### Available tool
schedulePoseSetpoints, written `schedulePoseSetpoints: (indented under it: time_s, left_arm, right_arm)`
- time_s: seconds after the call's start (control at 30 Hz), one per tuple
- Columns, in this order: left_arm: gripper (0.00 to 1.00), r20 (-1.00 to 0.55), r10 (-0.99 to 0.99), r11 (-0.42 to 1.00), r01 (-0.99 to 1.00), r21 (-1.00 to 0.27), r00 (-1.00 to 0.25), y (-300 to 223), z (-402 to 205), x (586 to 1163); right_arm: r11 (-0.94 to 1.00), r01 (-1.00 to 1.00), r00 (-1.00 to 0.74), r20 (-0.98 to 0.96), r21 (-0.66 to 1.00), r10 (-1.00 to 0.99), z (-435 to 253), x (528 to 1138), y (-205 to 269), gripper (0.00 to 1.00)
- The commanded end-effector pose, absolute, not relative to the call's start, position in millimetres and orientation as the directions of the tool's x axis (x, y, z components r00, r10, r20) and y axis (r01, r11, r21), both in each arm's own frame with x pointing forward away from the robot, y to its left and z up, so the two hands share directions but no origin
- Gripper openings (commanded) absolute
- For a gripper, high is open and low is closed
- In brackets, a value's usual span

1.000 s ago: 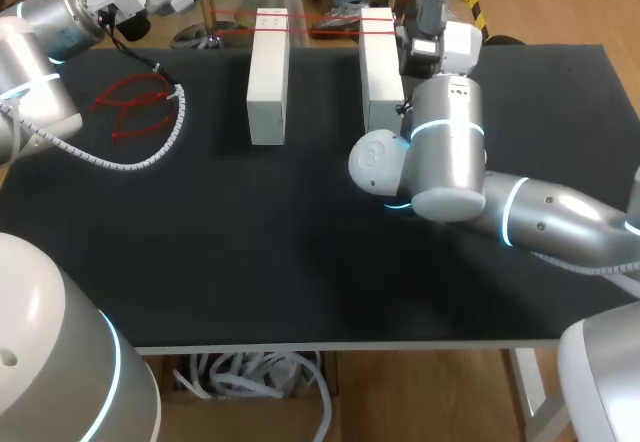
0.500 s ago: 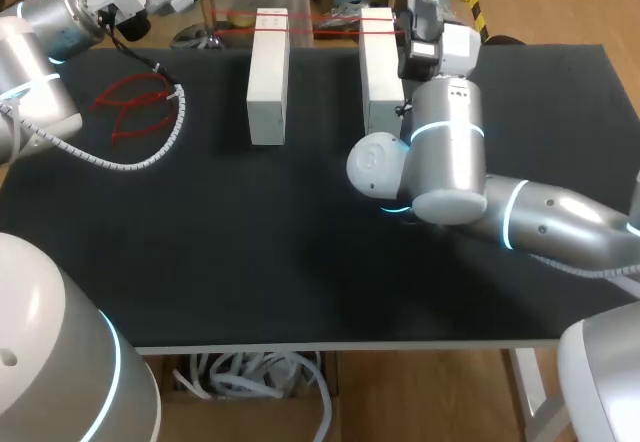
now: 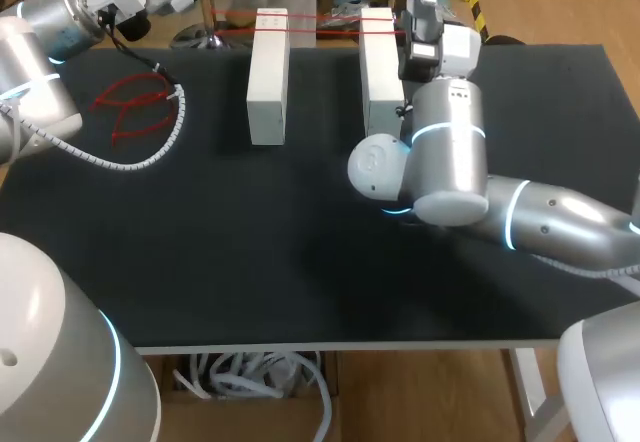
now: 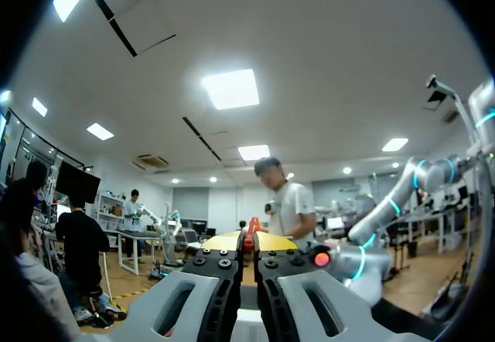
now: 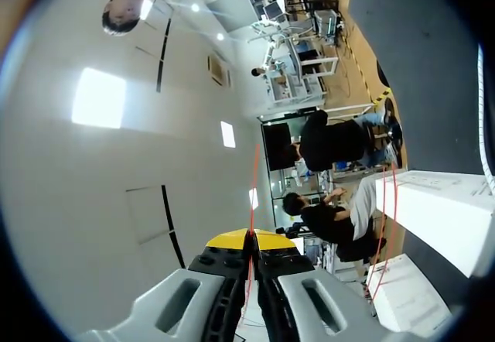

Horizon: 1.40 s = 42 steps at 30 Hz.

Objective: Grab the tape and strap the tape.

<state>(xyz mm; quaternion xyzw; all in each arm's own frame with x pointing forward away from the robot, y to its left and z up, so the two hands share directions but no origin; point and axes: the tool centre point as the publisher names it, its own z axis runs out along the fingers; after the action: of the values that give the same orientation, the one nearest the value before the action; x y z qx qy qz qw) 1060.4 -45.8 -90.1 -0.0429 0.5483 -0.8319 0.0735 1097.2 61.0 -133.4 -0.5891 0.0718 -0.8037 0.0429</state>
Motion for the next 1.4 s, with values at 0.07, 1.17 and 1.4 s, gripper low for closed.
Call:
schedulePoseSetpoints:
  time_s: [0.07, 1.17, 1.4]
  left_arm:
    - [0.0, -0.01, -0.172, -0.389, 0.077, -0.918, -0.985, -46.0, -90.6, 1059.8]
    - [0.0, -0.354, -0.119, 0.198, 0.327, -0.924, -0.928, -35.4, -88.0, 1062.2]
    - [0.0, -0.396, -0.076, 0.327, 0.352, -0.877, -0.915, -33.6, -82.3, 1060.6]
  right_arm:
    - [-0.988, -0.016, -0.294, 0.945, -0.155, -0.143, -130.5, 1094.1, 59.8, 0.0]
    - [-0.999, -0.004, -0.292, 0.955, -0.046, -0.043, -129.2, 1087.2, 59.7, 0.0]
    - [-1.0, 0.0, -0.287, 0.958, -0.008, -0.008, -129.4, 1083.7, 59.8, 0.0]
